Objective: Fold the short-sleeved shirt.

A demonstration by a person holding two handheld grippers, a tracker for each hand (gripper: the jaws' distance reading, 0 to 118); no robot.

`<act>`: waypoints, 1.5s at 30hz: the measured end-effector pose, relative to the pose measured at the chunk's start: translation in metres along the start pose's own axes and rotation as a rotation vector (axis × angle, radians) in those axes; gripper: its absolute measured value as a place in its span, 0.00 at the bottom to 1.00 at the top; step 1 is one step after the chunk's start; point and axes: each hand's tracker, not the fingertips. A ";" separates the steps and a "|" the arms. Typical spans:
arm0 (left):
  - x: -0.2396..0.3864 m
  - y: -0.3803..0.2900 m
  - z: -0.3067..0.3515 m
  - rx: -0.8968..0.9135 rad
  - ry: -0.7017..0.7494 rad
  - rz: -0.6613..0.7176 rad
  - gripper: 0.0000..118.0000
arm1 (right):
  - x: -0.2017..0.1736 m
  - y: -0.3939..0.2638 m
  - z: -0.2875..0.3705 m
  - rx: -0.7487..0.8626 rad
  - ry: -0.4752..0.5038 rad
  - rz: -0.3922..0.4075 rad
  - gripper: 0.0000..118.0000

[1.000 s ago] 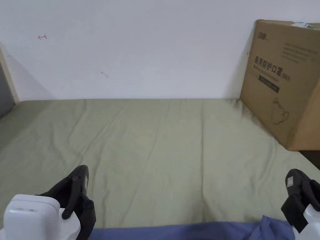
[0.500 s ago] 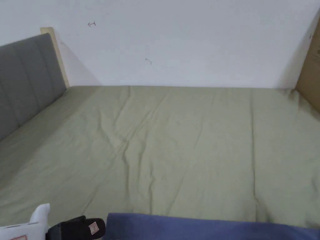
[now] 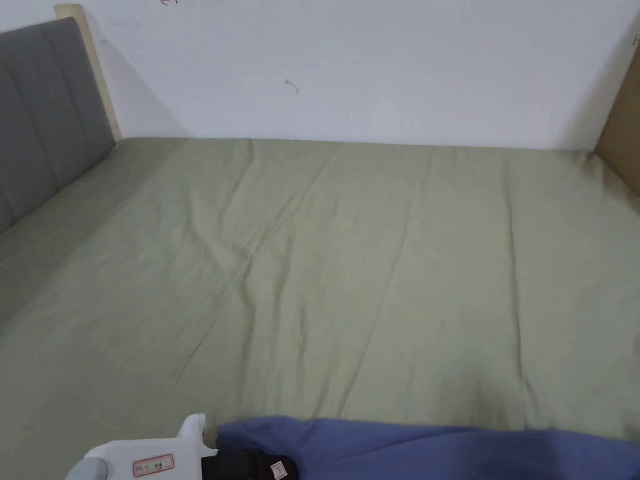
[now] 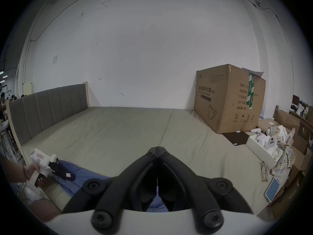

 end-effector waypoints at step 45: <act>0.208 -0.099 -0.119 -0.131 0.321 -0.643 0.04 | 0.031 -0.011 0.016 -0.090 0.080 -0.079 0.00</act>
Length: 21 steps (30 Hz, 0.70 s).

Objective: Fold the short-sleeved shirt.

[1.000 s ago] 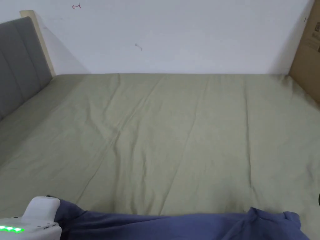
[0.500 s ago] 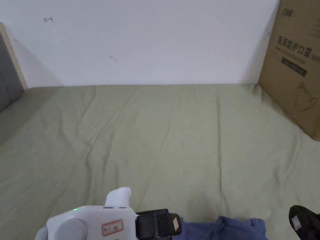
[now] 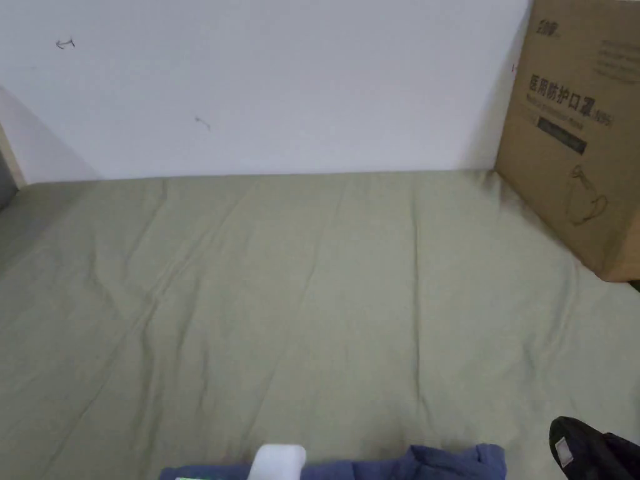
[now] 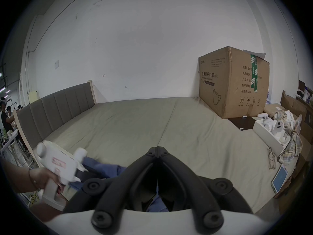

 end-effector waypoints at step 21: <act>-0.206 -0.062 0.162 0.362 -0.479 0.647 1.00 | -0.025 0.004 -0.006 -0.030 0.033 0.039 0.00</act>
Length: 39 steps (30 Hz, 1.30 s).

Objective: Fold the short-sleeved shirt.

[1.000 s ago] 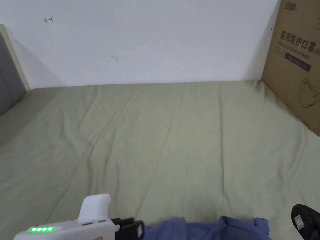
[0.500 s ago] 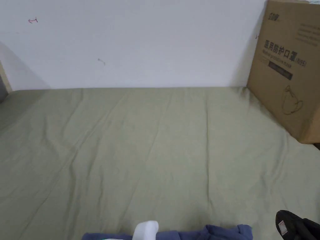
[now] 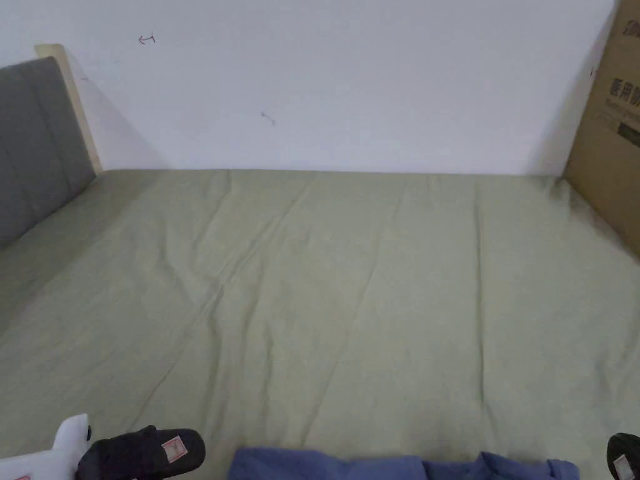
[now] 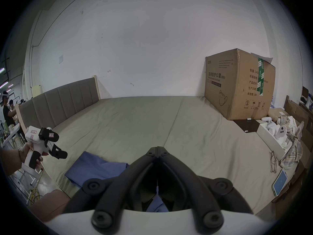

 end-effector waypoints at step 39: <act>0.151 -0.043 -0.170 -0.329 0.189 -0.336 0.94 | -0.005 -0.008 0.005 -0.089 0.048 0.004 0.00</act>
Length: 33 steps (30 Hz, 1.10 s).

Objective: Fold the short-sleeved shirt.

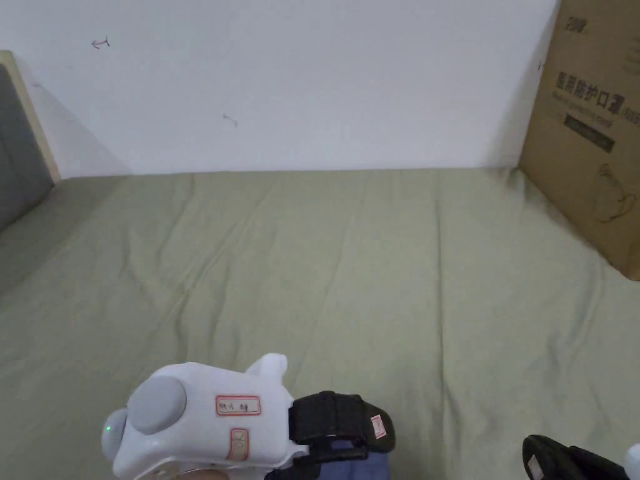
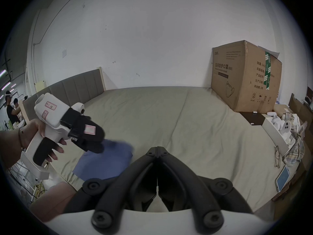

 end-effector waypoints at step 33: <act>0.091 -0.079 0.061 0.703 0.309 -0.667 0.03 | 0.008 0.025 0.029 0.197 0.025 -0.029 0.00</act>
